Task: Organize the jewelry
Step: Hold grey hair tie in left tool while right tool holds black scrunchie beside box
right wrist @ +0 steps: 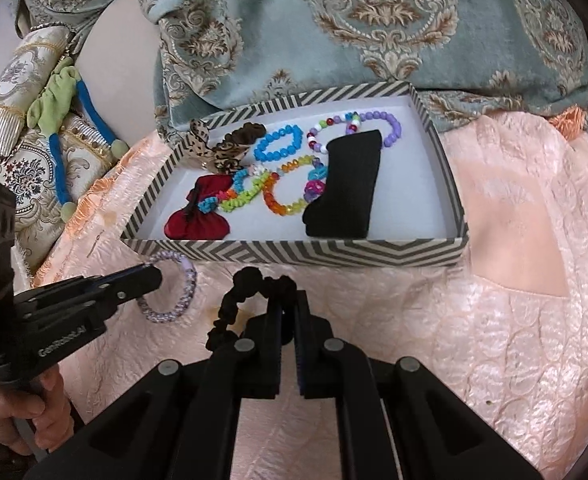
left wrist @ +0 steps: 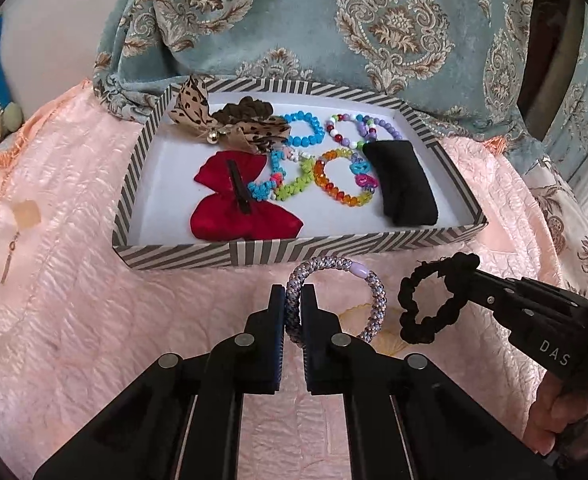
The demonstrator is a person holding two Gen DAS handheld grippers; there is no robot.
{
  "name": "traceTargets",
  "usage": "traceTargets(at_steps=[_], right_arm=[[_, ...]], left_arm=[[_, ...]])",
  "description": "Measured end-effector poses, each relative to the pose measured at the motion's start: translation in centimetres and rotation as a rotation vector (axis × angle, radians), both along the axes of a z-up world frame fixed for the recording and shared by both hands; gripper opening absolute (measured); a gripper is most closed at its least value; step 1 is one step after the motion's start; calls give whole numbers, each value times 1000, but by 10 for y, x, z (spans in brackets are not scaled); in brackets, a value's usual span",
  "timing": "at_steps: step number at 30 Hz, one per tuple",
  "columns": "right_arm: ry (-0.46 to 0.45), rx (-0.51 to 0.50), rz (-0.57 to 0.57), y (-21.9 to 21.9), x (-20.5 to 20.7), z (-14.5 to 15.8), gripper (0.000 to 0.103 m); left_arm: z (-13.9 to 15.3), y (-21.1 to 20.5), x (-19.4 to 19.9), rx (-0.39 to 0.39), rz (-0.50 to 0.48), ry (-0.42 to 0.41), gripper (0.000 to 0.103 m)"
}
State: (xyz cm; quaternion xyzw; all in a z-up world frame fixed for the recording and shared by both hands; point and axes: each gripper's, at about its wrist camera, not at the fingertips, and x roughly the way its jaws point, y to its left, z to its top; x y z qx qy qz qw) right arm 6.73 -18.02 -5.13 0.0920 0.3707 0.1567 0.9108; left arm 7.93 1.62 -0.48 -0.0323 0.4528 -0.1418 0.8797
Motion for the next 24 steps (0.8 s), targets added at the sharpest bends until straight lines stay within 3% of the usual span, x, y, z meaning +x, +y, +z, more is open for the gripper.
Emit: traceTargets(at_steps=[14, 20, 24], right_arm=[[22, -52, -74, -3, 0, -7, 5], [66, -58, -57, 2, 3, -16, 5], [44, -93, -48, 7, 1, -14, 5]], left_arm=[[-1, 0, -2, 47, 16, -6, 0], [-1, -1, -3, 68, 19, -16, 0], [0, -2, -4, 92, 26, -30, 0]])
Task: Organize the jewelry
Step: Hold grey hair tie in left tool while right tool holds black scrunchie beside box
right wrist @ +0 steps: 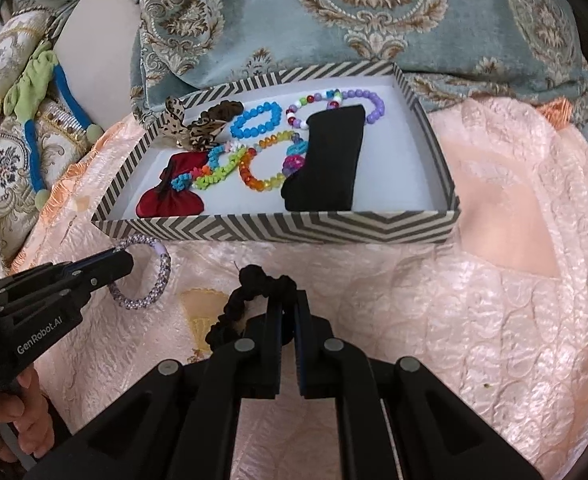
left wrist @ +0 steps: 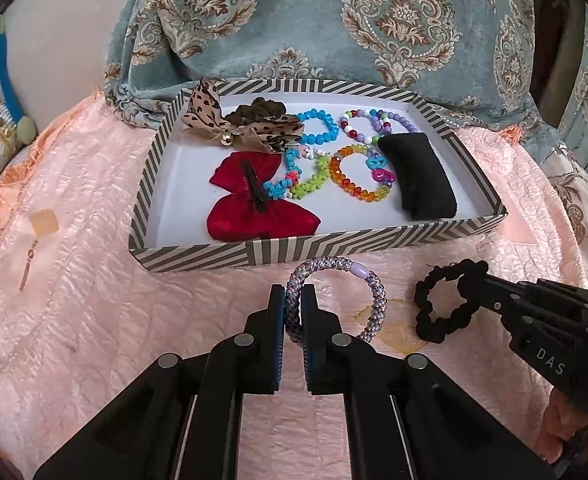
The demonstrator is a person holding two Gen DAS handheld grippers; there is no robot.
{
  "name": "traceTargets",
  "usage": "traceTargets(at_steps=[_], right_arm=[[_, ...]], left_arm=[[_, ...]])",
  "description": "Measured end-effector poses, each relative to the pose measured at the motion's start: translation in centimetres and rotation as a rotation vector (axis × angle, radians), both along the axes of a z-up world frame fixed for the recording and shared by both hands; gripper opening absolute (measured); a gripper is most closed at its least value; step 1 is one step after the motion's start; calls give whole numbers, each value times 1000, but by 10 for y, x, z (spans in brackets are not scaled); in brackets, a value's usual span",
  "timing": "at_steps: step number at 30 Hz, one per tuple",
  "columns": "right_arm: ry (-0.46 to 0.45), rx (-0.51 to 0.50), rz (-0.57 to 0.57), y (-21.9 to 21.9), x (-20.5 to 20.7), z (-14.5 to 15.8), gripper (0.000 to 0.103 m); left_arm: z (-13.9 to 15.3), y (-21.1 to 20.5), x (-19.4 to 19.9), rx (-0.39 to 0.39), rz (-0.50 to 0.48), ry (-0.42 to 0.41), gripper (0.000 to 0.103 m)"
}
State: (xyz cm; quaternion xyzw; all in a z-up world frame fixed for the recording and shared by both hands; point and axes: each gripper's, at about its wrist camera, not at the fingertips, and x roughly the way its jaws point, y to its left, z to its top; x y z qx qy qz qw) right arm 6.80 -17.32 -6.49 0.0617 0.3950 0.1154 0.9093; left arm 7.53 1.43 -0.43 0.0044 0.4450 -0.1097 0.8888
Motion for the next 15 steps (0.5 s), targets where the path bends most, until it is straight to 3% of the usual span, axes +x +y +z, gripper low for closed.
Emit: traceTargets(at_steps=[15], right_arm=[[-2, -36, 9, 3, 0, 0, 5]], left_arm=[[0, 2, 1, 14, 14, -4, 0]])
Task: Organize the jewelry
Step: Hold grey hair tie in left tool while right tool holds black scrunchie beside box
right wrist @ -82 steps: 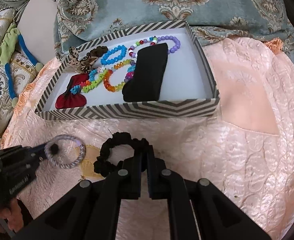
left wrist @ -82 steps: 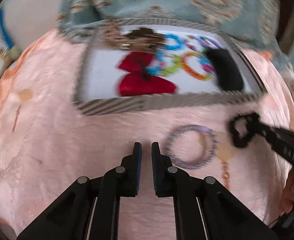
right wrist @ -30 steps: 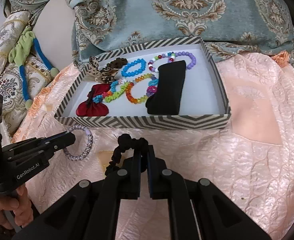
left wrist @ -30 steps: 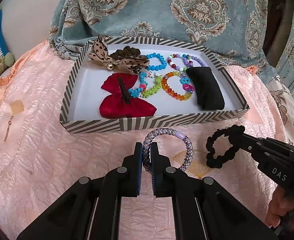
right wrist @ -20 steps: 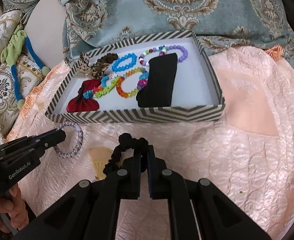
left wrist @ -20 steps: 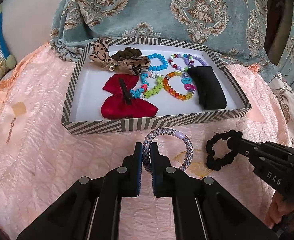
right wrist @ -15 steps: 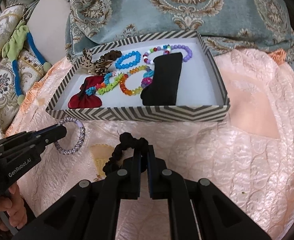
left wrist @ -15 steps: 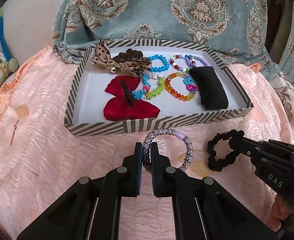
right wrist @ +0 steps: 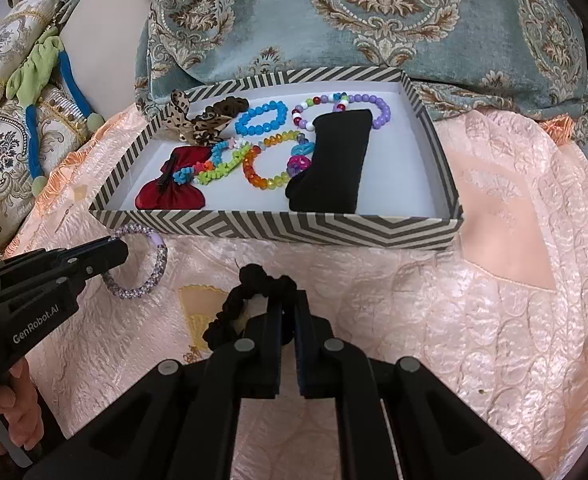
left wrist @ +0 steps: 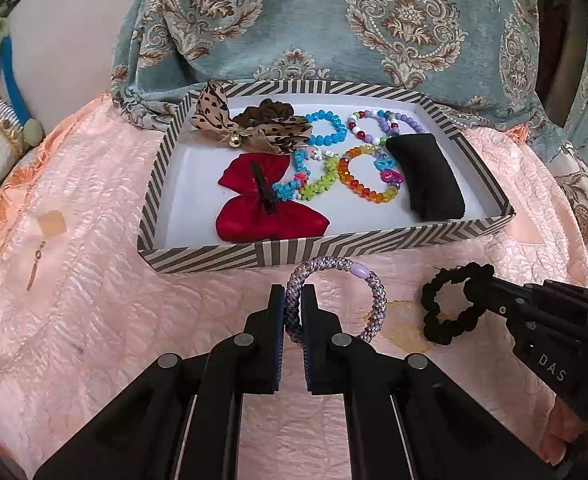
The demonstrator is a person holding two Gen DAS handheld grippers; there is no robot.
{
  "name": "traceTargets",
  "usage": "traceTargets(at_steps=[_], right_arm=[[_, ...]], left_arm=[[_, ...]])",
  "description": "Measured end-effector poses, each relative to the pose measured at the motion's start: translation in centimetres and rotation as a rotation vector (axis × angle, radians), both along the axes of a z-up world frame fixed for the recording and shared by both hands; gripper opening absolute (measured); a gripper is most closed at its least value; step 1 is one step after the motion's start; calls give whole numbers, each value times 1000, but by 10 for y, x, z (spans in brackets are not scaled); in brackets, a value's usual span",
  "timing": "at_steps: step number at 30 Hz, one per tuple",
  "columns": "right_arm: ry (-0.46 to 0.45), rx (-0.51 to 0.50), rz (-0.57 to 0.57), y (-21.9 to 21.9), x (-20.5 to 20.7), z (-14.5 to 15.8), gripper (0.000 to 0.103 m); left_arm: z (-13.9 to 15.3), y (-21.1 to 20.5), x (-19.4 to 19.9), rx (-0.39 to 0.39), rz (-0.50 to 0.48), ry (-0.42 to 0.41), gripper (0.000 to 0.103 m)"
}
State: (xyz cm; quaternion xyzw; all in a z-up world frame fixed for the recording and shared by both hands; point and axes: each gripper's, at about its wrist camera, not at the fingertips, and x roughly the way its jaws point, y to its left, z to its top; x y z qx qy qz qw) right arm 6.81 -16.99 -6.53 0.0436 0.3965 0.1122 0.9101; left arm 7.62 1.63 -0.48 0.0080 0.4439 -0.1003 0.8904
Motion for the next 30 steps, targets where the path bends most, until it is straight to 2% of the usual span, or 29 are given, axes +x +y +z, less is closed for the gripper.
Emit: traceTargets(at_steps=[30], right_arm=[[-19, -29, 0, 2, -1, 2, 5]], left_arm=[[0, 0, 0, 7, 1, 1, 0]])
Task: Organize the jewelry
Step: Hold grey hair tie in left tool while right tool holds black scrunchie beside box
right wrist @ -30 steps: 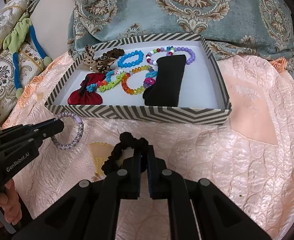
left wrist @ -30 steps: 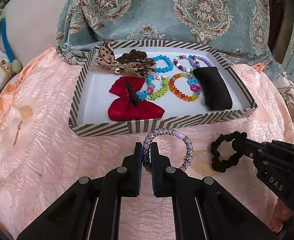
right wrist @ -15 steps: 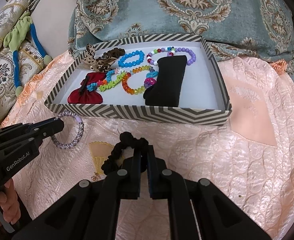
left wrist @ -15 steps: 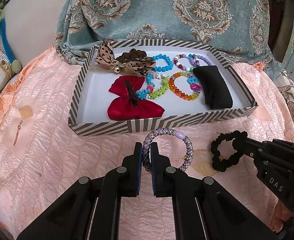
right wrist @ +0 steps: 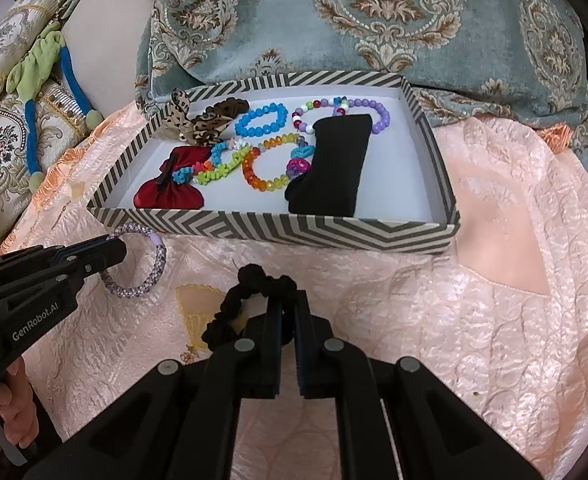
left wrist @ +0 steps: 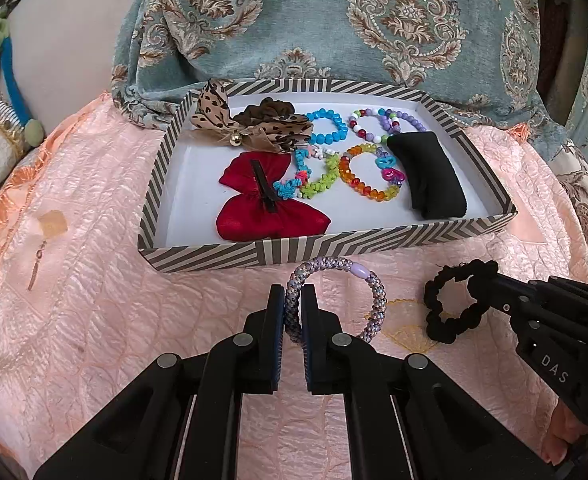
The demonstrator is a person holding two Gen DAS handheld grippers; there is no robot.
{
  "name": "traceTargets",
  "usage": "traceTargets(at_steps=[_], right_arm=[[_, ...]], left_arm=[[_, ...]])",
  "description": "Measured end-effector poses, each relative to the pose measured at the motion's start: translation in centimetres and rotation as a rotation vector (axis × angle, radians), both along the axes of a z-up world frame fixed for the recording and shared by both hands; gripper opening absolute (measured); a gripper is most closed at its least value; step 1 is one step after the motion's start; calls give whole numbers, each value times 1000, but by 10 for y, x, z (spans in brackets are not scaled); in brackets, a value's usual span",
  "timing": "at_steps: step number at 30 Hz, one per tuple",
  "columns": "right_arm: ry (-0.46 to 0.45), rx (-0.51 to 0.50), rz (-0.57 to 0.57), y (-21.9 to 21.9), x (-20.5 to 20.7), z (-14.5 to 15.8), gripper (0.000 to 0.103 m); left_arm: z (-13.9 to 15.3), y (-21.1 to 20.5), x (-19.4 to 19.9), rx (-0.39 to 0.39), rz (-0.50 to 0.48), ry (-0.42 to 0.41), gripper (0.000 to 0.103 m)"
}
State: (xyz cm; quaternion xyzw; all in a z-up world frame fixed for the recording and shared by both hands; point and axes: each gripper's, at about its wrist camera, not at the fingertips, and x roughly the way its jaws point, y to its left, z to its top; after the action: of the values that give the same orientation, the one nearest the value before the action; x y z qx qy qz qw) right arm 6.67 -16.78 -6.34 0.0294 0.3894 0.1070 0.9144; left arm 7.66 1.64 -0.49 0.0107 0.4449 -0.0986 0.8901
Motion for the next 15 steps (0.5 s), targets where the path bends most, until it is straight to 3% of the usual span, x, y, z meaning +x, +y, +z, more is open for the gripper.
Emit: traceTargets(at_steps=[15], right_arm=[[-30, -4, 2, 2, -4, 6, 5]], left_arm=[[0, 1, 0, 2, -1, 0, 0]])
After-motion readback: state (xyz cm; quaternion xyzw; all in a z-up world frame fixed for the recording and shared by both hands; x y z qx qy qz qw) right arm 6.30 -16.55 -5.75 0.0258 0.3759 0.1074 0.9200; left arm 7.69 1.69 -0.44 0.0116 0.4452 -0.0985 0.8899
